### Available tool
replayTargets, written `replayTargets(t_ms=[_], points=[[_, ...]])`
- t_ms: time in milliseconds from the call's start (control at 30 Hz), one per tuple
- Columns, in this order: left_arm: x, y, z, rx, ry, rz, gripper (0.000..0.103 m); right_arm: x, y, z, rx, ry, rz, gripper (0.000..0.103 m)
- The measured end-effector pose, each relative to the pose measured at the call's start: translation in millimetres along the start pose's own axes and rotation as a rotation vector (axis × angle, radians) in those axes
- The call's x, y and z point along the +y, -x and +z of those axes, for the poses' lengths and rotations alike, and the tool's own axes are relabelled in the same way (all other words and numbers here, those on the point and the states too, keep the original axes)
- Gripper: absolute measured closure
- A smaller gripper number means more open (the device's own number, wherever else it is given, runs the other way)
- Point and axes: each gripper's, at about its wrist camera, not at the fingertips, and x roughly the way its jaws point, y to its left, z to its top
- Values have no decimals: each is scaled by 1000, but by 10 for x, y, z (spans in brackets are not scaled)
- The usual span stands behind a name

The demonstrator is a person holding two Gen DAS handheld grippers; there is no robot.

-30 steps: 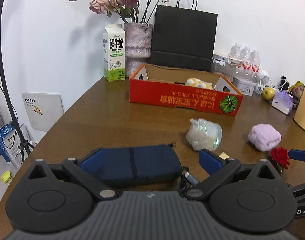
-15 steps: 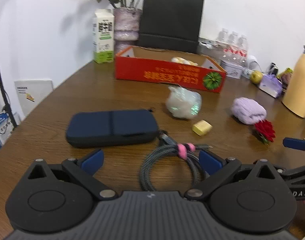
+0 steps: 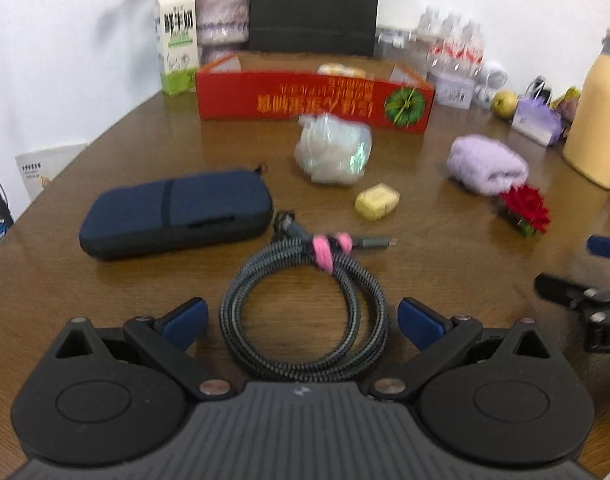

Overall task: Organize objects
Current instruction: 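Withdraw both tools from the box back over the table, then grasp the braided black cable with the left tool while the right tool grasps the red rose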

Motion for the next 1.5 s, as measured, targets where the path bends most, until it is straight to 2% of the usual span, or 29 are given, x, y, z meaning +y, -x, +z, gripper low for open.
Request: replayTargets(t_ms=[100,367,433,500,733,833,933,967,1033,1100,1200,1300,1500], points=[[-27,-14,-39,-25,-3,17,0,-22,0,-4,4,-7,5,0],[-29,-79,19,-29,-14,5,0,-150,-9,57,8,-24,19,0],[-31,-91,26,-29,-16,0,0,-213,-38,109,2,-13,-4,0],[-31,-95,29,-29,-18,-2,0,-267,-112,171,12,-1,-34,0],[-33,-100,33,-30,-16,-4,0,-296,-441,309,35,24,17,0],[-38,-101,33,-30,-21,-8,0,-274,-525,375,19,48,0,0],[-39,-97,26,-31,-25,-12,0,-309,-646,432,45,28,15,12],[-38,-98,26,-31,-25,-13,0,-324,-690,440,67,21,23,23],[-43,-99,24,-31,-27,-16,0,-358,-703,443,67,-3,36,35],[-39,-101,22,-31,-28,-19,0,-373,-697,439,61,-14,33,52],[-38,-102,22,-31,-30,-21,0,-353,-646,433,32,-6,5,60],[-41,-99,23,-32,-29,-22,0,-299,-556,423,-9,7,-2,63],[-40,-99,22,-31,-30,-22,0,-68,-366,363,-51,47,18,64]])
